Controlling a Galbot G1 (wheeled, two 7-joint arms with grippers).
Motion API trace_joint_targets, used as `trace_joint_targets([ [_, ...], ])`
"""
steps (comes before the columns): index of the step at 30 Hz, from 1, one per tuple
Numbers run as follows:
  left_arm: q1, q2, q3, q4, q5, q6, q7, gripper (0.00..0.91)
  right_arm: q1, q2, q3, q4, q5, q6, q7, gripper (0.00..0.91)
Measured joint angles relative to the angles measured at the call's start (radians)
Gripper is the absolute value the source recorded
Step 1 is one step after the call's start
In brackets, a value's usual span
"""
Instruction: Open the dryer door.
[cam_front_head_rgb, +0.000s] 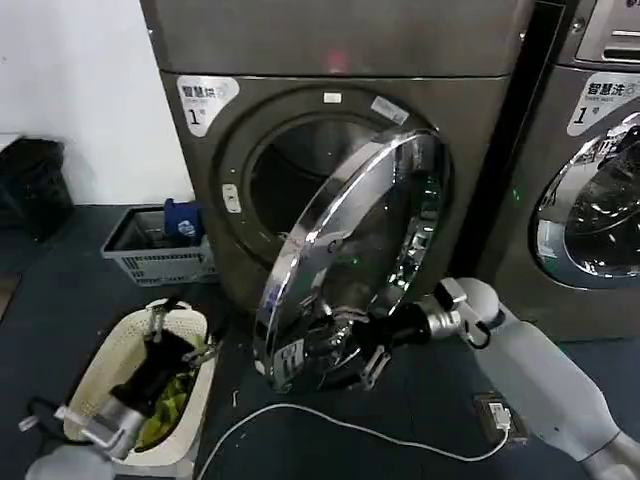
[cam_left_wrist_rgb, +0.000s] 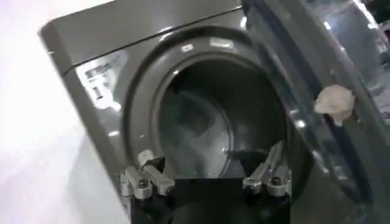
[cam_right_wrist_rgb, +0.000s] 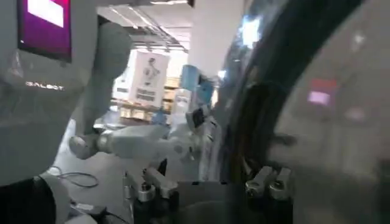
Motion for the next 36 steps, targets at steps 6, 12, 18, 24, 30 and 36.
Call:
trace_joint_targets([
  [6,-0.023,0.030,0.035,0.019,-0.016,-0.014,0.015,0.907,-0.070,-0.013,0.109,-0.009,-0.010,0.000,0.014,0.907],
  [12,-0.050,0.062,0.073,0.040,-0.032,-0.030,0.033,0.907,-0.202,-0.047,0.259,0.028,-0.008,0.006,0.019,0.907],
  [18,-0.072,0.085,0.098,0.052,-0.061,-0.038,0.038,0.907,-0.356,-0.080,0.422,0.081,-0.005,0.037,0.028,0.907],
  [24,-0.047,0.099,0.104,0.019,-0.103,-0.049,0.050,0.907,-0.459,-0.082,0.538,0.107,-0.001,0.047,0.058,0.907],
  [30,-0.039,0.131,0.142,-0.010,-0.102,-0.073,0.063,0.907,-0.538,-0.085,0.634,0.136,0.036,0.061,0.119,0.907],
  [36,-0.060,0.154,0.202,-0.008,-0.091,-0.088,0.068,0.907,-0.654,-0.073,0.791,0.158,0.072,0.109,0.149,0.907],
])
